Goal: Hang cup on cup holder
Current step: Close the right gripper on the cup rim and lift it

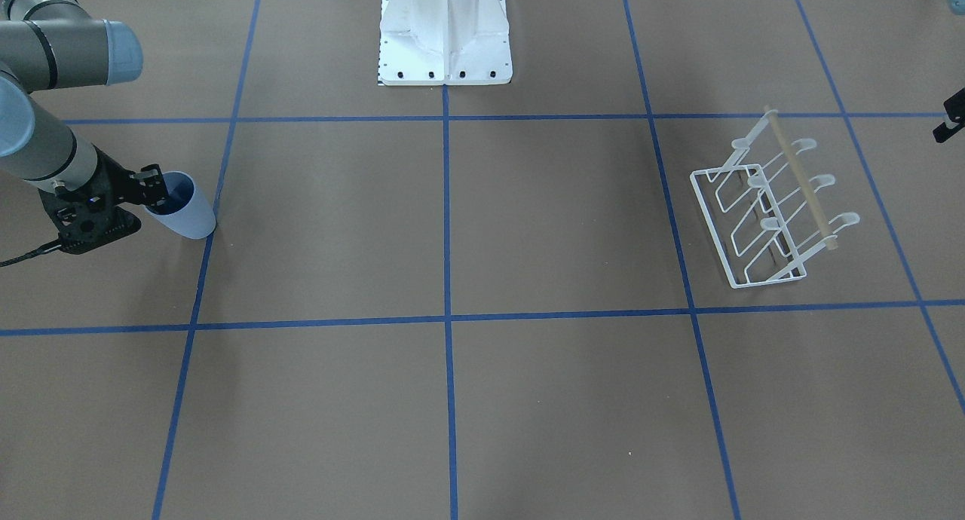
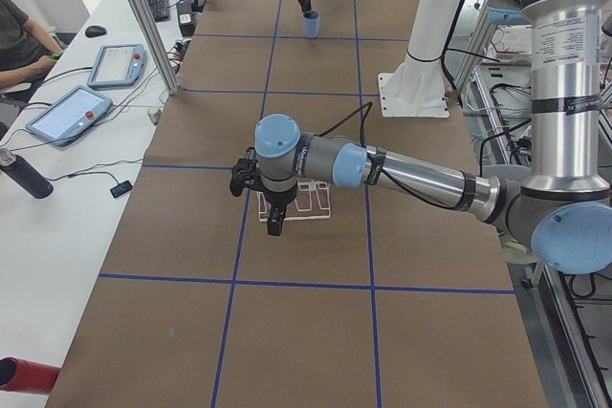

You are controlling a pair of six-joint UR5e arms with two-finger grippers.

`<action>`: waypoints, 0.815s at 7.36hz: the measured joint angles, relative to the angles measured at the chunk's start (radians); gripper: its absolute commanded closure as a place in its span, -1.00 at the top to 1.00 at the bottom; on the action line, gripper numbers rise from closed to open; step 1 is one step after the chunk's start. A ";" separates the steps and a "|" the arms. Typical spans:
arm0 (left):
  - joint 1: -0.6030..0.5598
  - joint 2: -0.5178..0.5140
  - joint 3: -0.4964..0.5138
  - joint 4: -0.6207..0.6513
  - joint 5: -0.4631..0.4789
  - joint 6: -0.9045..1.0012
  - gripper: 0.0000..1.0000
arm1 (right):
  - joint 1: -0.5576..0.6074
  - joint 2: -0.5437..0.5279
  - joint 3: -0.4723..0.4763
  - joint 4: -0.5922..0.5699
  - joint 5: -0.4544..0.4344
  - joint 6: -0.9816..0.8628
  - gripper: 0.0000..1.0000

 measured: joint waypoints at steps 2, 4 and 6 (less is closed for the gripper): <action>0.000 -0.001 -0.009 0.000 -0.002 0.000 0.97 | 0.000 -0.001 0.004 -0.005 0.010 0.009 -1.00; 0.000 -0.001 -0.022 -0.001 -0.025 0.000 0.97 | 0.022 0.005 0.041 -0.009 0.061 0.066 -1.00; 0.000 -0.010 -0.074 -0.007 -0.058 -0.002 0.97 | 0.048 0.070 0.075 -0.004 0.113 0.272 -1.00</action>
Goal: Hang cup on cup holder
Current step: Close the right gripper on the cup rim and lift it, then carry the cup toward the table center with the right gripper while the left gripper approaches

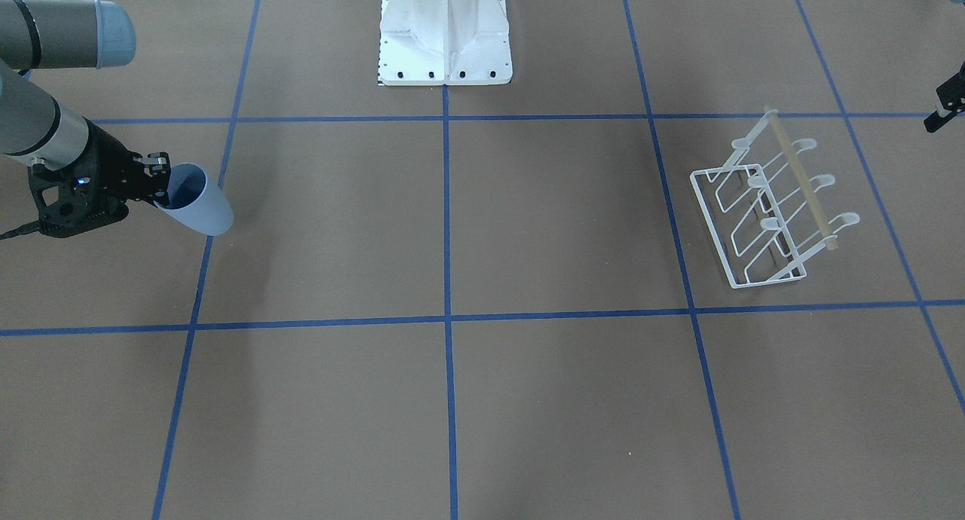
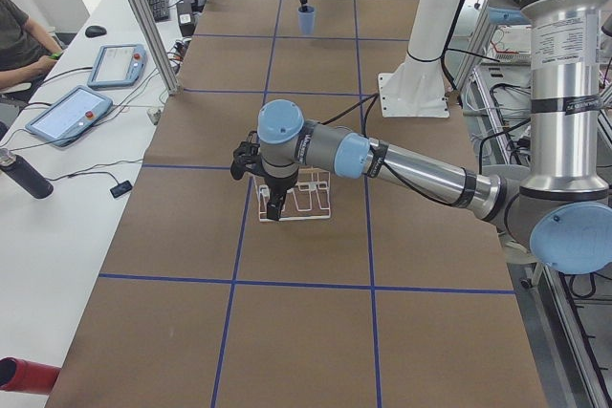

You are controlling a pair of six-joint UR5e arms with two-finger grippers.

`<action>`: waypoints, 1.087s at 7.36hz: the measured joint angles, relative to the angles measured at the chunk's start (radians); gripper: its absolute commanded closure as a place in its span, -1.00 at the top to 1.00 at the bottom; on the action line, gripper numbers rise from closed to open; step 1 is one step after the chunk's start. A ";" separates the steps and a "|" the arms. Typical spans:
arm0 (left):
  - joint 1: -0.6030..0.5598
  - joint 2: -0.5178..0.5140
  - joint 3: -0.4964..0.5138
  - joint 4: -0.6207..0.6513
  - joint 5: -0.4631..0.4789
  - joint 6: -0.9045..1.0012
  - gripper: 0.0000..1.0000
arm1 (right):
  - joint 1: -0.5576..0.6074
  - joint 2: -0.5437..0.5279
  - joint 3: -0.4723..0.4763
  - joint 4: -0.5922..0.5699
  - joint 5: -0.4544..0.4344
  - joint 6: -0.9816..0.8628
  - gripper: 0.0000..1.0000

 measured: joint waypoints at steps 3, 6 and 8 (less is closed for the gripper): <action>0.003 -0.050 -0.031 -0.082 -0.112 -0.069 0.97 | -0.003 0.164 -0.006 0.057 0.056 0.316 -1.00; 0.029 -0.112 0.049 -0.351 -0.128 -0.174 0.97 | -0.068 0.202 -0.067 0.463 0.056 0.543 -1.00; 0.099 -0.201 0.103 -0.502 -0.121 -0.411 0.97 | -0.100 0.208 -0.099 0.656 0.022 0.678 -1.00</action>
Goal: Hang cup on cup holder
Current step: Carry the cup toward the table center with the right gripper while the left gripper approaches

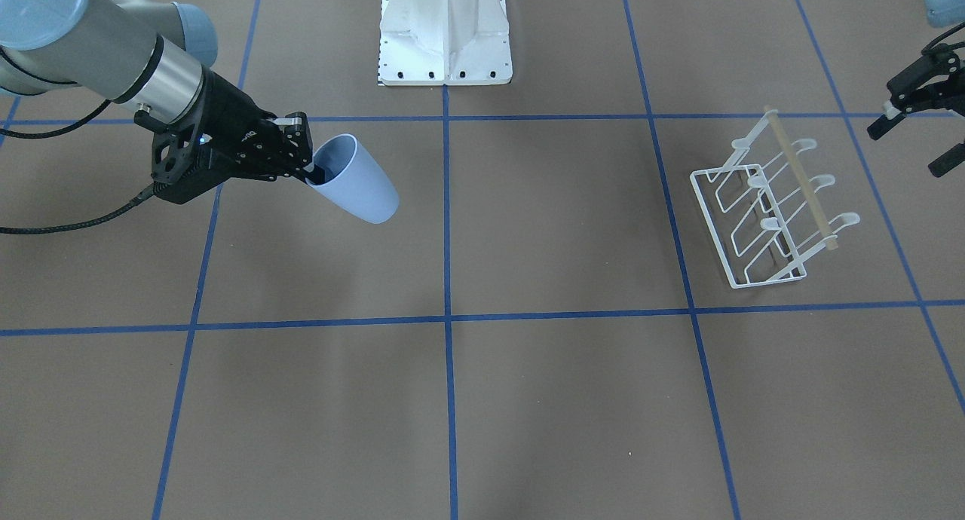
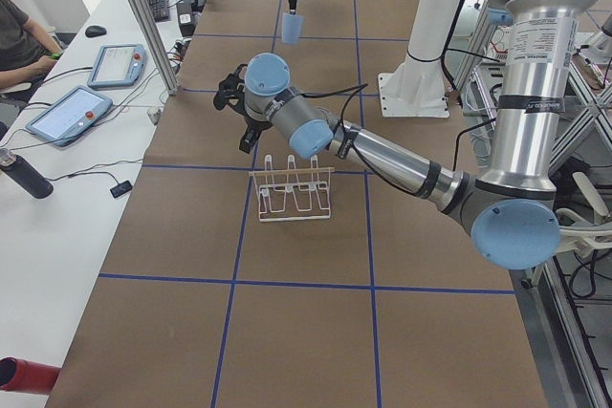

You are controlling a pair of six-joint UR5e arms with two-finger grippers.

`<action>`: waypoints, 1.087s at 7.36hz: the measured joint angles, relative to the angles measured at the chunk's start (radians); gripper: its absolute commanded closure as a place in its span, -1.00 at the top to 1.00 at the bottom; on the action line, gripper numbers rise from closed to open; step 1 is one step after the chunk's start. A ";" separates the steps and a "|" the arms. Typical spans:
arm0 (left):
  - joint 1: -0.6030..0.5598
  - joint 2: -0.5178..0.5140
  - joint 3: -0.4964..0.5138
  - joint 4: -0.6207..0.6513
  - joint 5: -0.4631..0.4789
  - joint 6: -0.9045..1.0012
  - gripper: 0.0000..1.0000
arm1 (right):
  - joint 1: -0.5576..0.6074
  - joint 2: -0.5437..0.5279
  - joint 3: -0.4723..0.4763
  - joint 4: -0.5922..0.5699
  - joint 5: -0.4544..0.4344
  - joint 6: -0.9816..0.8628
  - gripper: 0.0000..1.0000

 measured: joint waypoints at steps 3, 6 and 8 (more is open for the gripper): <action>0.099 -0.104 0.071 -0.275 0.035 -0.403 0.96 | -0.045 0.013 -0.010 0.210 -0.056 0.069 -1.00; 0.287 -0.152 0.082 -0.524 0.311 -0.678 0.96 | -0.184 0.027 -0.012 0.445 -0.285 0.214 -1.00; 0.377 -0.213 0.091 -0.603 0.351 -0.982 0.96 | -0.234 0.064 -0.015 0.512 -0.368 0.293 -1.00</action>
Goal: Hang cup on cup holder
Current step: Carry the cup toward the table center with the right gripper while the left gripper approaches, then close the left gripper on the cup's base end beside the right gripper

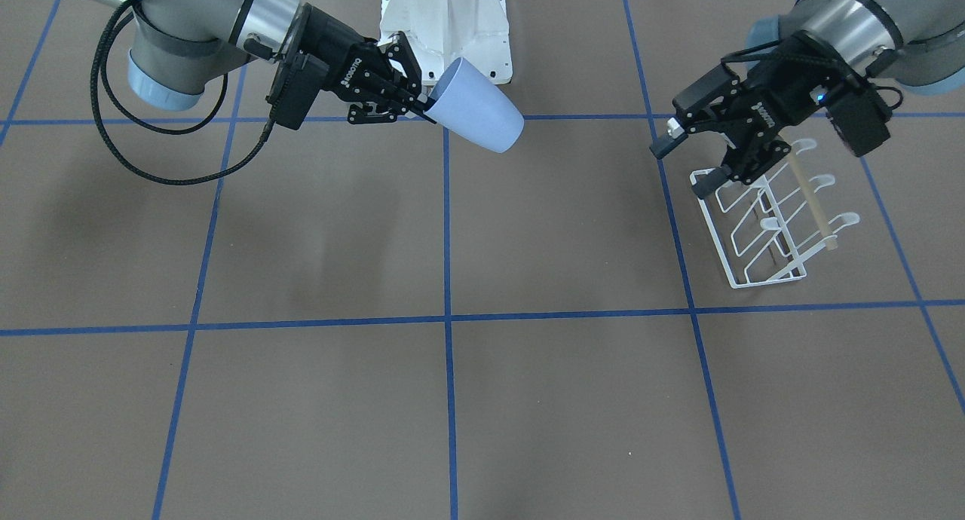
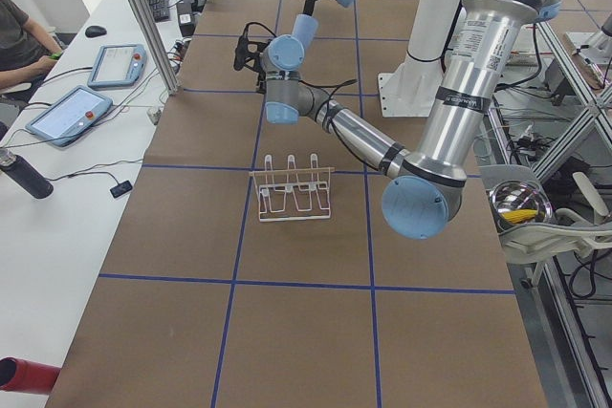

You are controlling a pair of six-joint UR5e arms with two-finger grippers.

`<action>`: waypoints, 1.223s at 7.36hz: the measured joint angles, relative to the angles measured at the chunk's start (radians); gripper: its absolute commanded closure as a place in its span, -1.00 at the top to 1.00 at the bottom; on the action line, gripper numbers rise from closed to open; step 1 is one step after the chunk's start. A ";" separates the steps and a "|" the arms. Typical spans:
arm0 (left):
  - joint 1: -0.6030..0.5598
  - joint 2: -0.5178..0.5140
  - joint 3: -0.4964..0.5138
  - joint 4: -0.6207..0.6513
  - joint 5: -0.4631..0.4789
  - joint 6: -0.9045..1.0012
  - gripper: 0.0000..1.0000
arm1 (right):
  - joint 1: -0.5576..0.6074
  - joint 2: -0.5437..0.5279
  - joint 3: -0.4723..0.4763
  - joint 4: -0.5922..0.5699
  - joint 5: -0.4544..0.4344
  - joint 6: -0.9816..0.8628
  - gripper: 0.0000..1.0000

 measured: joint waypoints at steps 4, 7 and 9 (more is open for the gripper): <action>0.057 -0.056 0.042 -0.205 0.030 -0.558 0.96 | -0.007 0.022 -0.103 0.334 -0.056 0.350 -1.00; 0.136 -0.090 0.228 -0.705 0.104 -0.864 0.96 | -0.009 0.034 -0.166 0.511 -0.098 0.525 -1.00; 0.164 -0.112 0.282 -0.826 0.130 -0.894 0.96 | -0.010 0.050 -0.171 0.541 -0.103 0.600 -1.00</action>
